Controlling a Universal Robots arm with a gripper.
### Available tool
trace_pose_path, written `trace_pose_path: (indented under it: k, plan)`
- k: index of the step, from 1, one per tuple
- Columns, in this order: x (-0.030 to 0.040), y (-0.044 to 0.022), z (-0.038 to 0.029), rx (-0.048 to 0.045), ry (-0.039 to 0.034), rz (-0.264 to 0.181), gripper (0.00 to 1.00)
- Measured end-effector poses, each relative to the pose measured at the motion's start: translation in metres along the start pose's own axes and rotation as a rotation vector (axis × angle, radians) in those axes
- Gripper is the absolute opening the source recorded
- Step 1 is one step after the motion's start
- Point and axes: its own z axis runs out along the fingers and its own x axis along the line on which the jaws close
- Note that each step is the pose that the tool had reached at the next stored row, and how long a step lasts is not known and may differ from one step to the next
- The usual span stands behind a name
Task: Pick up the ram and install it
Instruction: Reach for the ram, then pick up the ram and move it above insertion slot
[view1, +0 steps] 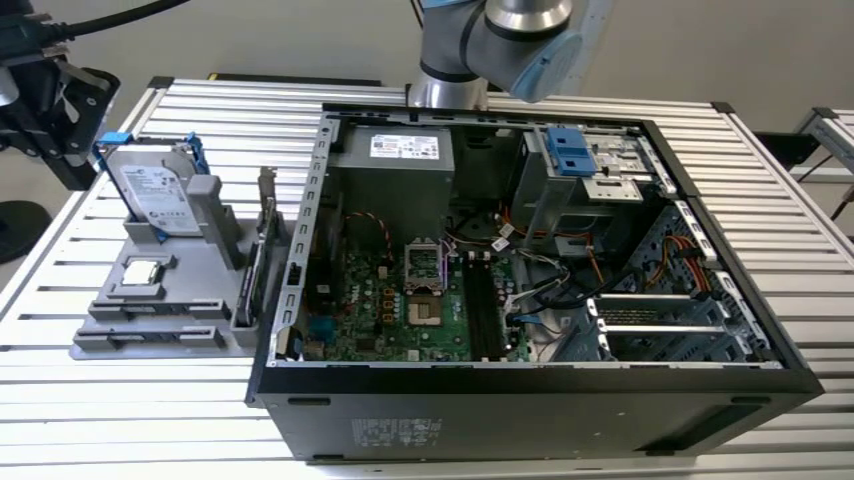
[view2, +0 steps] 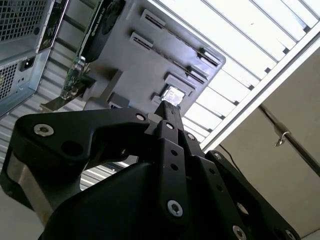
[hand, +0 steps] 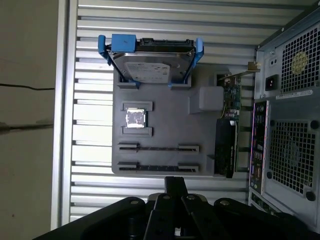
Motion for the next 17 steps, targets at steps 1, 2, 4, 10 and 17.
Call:
trace_pose_path:
  k: [1, 2, 4, 10, 17]
  plan:
    - [0.0, 0.0, 0.0, 0.0, 0.0, 0.0, 0.0]
    - [0.0, 0.0, 0.0, 0.0, 0.0, 0.0, 0.0]
    - [0.0, 0.0, 0.0, 0.0, 0.0, -0.001, 0.0]
    - [-0.0001, 0.0, 0.0, 0.0003, -0.001, 0.022, 0.0]
    - [0.0, 0.0, 0.0, 0.0015, -0.0044, 0.091, 0.0]
